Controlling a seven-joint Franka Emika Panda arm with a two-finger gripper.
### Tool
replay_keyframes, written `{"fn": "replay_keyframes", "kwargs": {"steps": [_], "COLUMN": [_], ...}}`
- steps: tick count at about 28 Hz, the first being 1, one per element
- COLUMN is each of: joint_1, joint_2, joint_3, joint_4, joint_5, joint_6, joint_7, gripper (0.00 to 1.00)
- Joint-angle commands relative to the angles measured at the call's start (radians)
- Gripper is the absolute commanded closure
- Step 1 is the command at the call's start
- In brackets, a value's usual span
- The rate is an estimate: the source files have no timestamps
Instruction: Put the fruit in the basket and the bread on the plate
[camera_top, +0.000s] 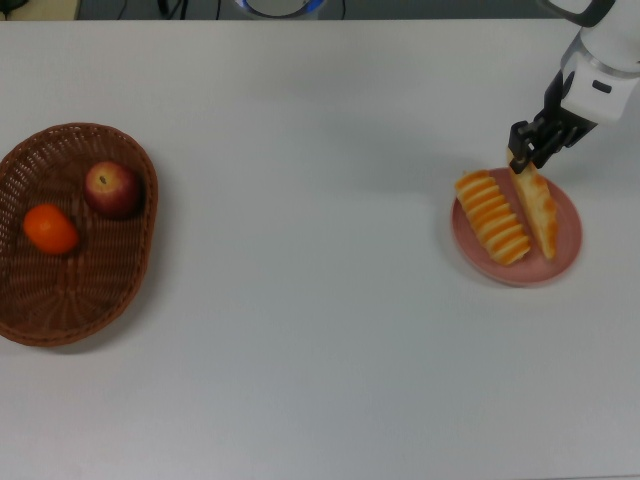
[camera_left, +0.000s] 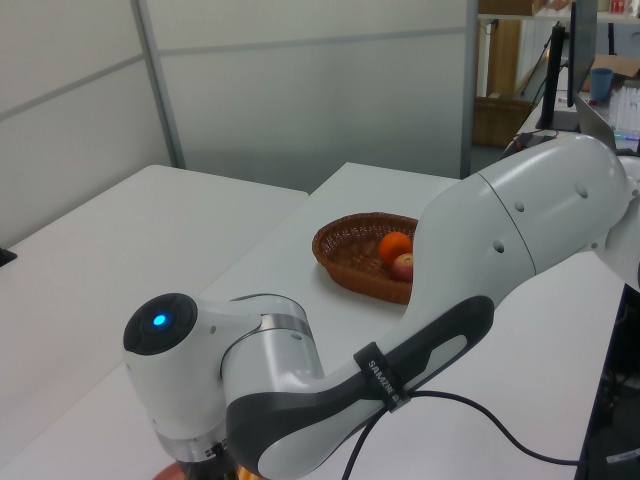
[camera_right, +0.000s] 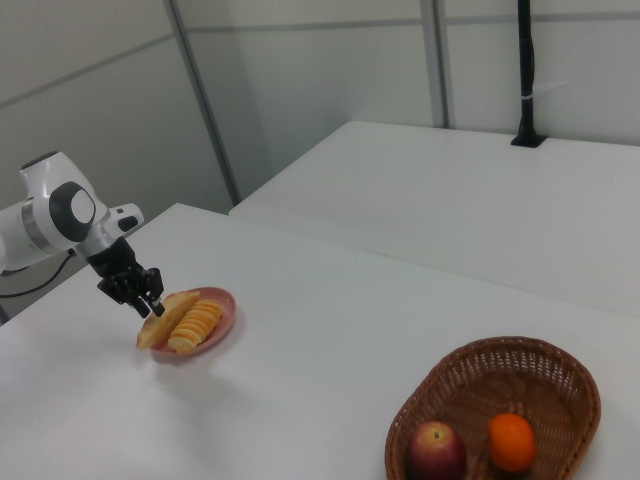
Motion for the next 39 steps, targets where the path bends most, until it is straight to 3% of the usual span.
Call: {"fn": "replay_keyframes", "kwargs": {"steps": [1, 6, 17, 21, 26, 27, 36, 39], "joint_1": [0.004, -0.011, -0.158, -0.266, -0.459, -0.515, -0.661, -0.665], "joint_2": [-0.035, -0.102, -0.244, -0.299, -0.319, -0.323, -0.388, -0.389], "joint_3": [-0.006, -0.018, -0.02, -0.02, -0.02, -0.02, -0.034, -0.034], "joint_4": [-0.003, -0.003, -0.003, -0.005, -0.003, -0.005, -0.052, -0.054], "joint_5": [-0.005, 0.009, 0.024, 0.076, 0.167, 0.205, 0.225, 0.227], "joint_6": [0.009, 0.002, -0.179, -0.247, -0.248, -0.254, -0.389, -0.396], "joint_7": [0.018, 0.018, 0.021, 0.008, -0.077, -0.125, -0.138, -0.134], "gripper": [0.0, 0.0, 0.0, 0.0, 0.0, 0.0, 0.0, 0.0]}}
